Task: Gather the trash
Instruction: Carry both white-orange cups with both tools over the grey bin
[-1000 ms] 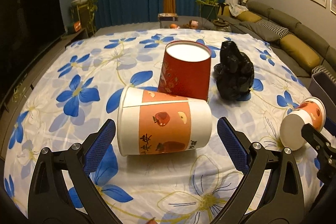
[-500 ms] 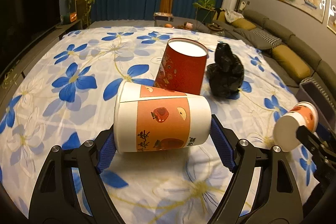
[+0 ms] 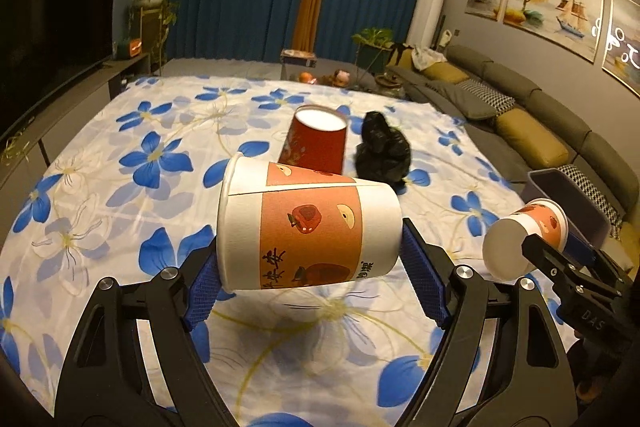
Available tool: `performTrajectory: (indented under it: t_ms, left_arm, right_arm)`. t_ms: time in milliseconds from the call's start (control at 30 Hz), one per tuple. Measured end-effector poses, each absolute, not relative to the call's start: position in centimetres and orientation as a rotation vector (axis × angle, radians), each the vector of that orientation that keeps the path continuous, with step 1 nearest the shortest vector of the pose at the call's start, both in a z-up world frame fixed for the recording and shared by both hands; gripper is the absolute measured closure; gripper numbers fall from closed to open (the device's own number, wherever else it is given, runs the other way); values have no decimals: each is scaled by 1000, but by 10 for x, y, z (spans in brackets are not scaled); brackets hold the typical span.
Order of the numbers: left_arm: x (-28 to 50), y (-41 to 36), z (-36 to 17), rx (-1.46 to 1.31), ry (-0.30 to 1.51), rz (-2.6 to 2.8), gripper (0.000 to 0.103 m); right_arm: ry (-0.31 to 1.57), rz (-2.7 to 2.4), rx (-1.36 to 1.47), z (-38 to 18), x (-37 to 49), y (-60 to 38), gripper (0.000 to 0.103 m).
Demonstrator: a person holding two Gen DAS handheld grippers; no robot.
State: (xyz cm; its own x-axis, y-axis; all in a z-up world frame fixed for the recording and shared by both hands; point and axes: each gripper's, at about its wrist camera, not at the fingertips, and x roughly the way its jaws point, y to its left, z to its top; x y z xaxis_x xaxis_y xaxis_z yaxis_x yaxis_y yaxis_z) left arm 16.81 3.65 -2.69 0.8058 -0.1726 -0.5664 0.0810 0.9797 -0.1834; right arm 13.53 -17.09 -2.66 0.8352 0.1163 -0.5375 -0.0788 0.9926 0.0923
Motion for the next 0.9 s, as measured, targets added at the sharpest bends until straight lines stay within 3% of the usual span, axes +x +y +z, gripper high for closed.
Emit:
performTrajectory:
  t_ms: [400,900]
  left_arm:
    - [166,-5,-5,-109,588,-225,24]
    - [193,-111,15,-22,532,-431,24]
  right_arm:
    - [494,50,89,-4,117,-209,22]
    - [419,-99,118,15,117,-286,22]
